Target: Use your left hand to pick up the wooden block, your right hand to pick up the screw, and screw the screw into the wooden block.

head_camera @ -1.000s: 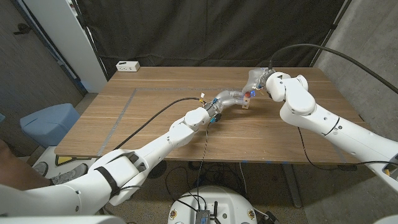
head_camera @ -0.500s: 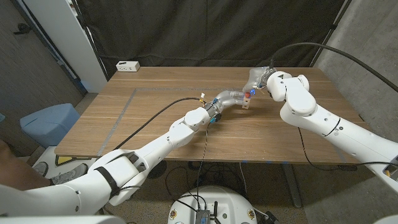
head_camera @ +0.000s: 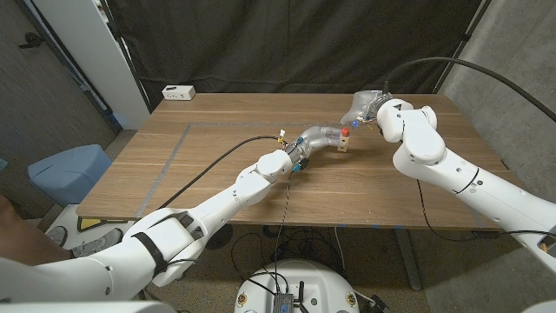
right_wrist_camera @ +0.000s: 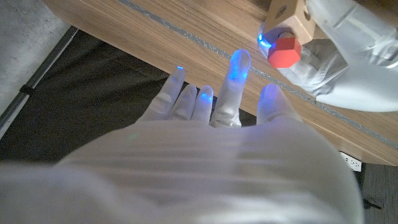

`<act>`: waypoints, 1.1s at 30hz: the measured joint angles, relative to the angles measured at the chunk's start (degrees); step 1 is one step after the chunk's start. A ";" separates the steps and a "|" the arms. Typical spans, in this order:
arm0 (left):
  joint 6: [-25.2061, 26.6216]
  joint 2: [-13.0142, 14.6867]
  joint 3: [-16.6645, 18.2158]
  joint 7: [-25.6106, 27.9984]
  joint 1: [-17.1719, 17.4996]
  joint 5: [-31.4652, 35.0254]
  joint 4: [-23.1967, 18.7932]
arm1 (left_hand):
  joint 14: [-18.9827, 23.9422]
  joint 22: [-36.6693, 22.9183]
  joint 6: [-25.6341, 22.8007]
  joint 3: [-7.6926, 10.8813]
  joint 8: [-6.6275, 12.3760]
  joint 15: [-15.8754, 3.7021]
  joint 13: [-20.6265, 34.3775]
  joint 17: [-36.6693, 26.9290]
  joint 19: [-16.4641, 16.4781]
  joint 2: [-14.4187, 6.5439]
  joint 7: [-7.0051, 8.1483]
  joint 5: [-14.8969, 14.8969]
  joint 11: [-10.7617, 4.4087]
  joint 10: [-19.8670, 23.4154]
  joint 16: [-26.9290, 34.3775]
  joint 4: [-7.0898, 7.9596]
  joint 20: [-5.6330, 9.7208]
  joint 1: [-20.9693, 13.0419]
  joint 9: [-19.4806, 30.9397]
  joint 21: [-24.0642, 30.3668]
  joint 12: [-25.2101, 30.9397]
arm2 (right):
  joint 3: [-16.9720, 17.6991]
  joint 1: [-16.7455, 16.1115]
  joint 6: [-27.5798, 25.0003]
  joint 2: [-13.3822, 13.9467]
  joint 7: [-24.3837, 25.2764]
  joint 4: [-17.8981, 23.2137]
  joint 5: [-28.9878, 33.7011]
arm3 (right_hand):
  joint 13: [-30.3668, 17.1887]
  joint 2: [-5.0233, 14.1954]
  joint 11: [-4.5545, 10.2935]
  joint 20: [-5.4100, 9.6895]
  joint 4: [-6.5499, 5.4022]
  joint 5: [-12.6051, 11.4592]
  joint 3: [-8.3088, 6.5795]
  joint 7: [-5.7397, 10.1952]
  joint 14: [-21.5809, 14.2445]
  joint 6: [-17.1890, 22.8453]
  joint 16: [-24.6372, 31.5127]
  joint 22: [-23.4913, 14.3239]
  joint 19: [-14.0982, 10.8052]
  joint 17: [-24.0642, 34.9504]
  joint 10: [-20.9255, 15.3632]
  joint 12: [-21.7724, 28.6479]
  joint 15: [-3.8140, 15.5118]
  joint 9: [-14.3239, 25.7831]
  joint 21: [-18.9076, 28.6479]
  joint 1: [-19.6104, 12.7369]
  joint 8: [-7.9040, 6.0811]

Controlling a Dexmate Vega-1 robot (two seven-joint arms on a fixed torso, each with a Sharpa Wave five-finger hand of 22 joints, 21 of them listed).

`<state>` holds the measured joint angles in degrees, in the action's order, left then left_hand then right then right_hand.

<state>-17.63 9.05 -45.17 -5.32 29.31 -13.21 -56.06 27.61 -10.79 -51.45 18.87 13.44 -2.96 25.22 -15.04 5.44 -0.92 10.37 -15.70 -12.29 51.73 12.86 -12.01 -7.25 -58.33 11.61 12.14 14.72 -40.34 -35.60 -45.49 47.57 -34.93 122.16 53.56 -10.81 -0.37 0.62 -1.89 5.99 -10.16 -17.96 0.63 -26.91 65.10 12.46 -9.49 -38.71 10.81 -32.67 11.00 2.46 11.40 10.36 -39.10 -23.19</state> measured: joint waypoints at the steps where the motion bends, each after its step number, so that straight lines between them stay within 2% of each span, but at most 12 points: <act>1: -0.04 0.00 0.02 0.04 0.00 0.01 0.00 | 0.00 0.00 0.00 0.00 0.00 0.00 0.00 -0.01 0.00 0.00 0.00 0.00 0.00 0.00 0.00 0.00 0.00 0.00 0.00 0.00 0.00 | 0.33 -0.27 -0.18 0.00 0.27 0.16 -0.28 | 0.00 0.17 -0.15 -0.20 0.18 0.00 0.18 -0.07 0.00 -0.87 0.00 0.00 -0.20 0.00 0.16 0.00 0.00 0.00 0.00 0.30 0.46; 12: -0.43 0.01 0.21 0.47 -0.10 0.09 0.16 | 0.00 0.00 -0.09 0.05 0.00 0.00 0.00 -0.01 0.00 0.00 0.09 0.05 0.12 0.12 0.00 0.05 0.00 0.00 -0.02 0.00 0.00 | 3.40 -2.92 -1.86 0.35 3.87 1.66 -4.03 | 0.01 0.46 -0.87 -0.29 0.26 0.00 0.60 -0.40 0.66 -6.31 -0.46 0.00 -0.29 0.00 1.32 -0.20 -0.66 0.00 0.00 1.01 3.56; 13: -0.44 0.01 0.27 0.50 -0.14 0.09 0.21 | 0.00 0.00 -0.09 0.05 0.00 0.00 0.00 -0.01 0.00 0.00 0.09 0.05 0.12 0.12 0.00 0.05 0.00 0.00 -0.02 0.00 0.00 | 3.51 -3.05 -2.53 0.36 5.93 1.71 -6.04 | 0.01 0.55 -0.93 -0.29 0.19 0.00 0.68 -0.41 0.90 -6.71 -0.63 0.01 -0.29 0.00 1.38 -0.20 -0.90 0.00 0.00 1.10 3.82; 16: -0.57 0.00 0.31 0.86 -0.15 0.17 0.21 | 0.00 0.00 -0.09 0.06 0.00 0.00 0.00 -0.01 0.00 0.00 0.09 0.06 0.12 0.13 0.00 0.06 0.00 0.00 -0.02 0.00 0.00 | 4.55 -3.99 -2.87 0.43 7.20 2.08 -7.25 | 0.01 0.69 -1.36 -0.54 0.19 0.00 0.67 -0.41 1.22 -7.50 -0.67 0.01 -0.04 -0.01 1.78 -0.20 -1.21 0.01 0.00 1.24 4.26; 21: -0.66 -0.01 0.55 1.61 -0.15 0.24 0.04 | 0.00 0.00 -0.09 0.06 -0.01 0.00 0.00 -0.01 0.00 0.00 0.09 0.07 0.12 0.13 0.00 0.06 0.00 0.00 -0.04 0.00 0.00 | 6.69 -5.84 -3.66 0.48 11.77 2.70 -12.00 | 0.01 0.69 -2.73 -2.22 0.27 0.00 1.09 0.09 1.70 -10.78 -0.67 0.01 0.83 -0.01 2.73 -0.20 -2.53 0.01 0.00 2.30 6.17; 24: -0.66 -0.03 0.66 1.88 -0.15 0.24 -0.16 | 0.00 0.00 -0.09 0.06 -0.01 0.00 0.00 -0.01 0.00 0.00 0.09 0.20 0.12 0.13 0.00 0.06 0.00 0.00 -0.05 0.00 0.00 | 7.94 -6.90 -3.87 0.49 14.27 3.03 -15.01 | 0.01 0.92 -3.13 -3.19 0.28 0.00 1.08 0.32 1.89 -11.52 -0.67 0.01 0.97 -0.01 3.13 -0.20 -2.72 0.16 0.00 2.53 6.50; 30: -0.66 -0.08 0.85 2.09 -0.12 0.19 -0.47 | 0.30 0.00 -0.09 0.06 -0.02 0.29 0.00 0.00 0.00 0.00 0.09 -0.01 0.12 0.13 0.00 0.06 0.00 0.00 -0.02 0.00 0.00 | 10.62 -9.07 -3.89 0.55 19.62 3.54 -21.39 | -0.21 1.14 -3.77 -3.57 0.28 0.00 1.08 0.39 2.83 -12.82 -1.06 0.02 1.35 -0.01 3.78 -0.43 -3.66 0.21 0.00 2.75 7.28; 33: -0.66 -0.16 0.94 2.06 -0.28 0.11 -0.47 | 0.30 0.00 -0.09 0.06 -0.06 0.29 0.00 0.00 0.00 0.00 0.09 -0.01 0.12 0.13 0.28 0.06 0.00 0.00 0.00 0.00 0.00 | 12.22 -10.39 -2.91 0.49 23.82 3.62 -26.08 | -0.27 1.16 -4.15 -3.87 0.48 0.00 1.28 0.22 3.23 -13.46 -1.06 0.02 1.66 -0.01 4.16 -0.43 -4.05 0.21 0.00 2.76 7.53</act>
<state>-18.30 8.90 -44.23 -3.26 29.03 -13.10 -56.54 27.91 -10.79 -51.54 18.93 13.39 -2.67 25.22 -15.05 5.44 -0.92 10.46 -15.71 -12.17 51.86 13.15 -11.94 -7.25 -58.33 11.61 12.14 14.73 -28.12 -45.98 -48.40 48.06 -11.10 125.78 27.47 -11.08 0.78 -3.53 -5.76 6.47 -10.16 -16.68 0.85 -23.69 51.64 11.40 -9.47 -37.05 10.80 -28.51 10.58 -1.60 11.61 10.36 -36.33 -15.66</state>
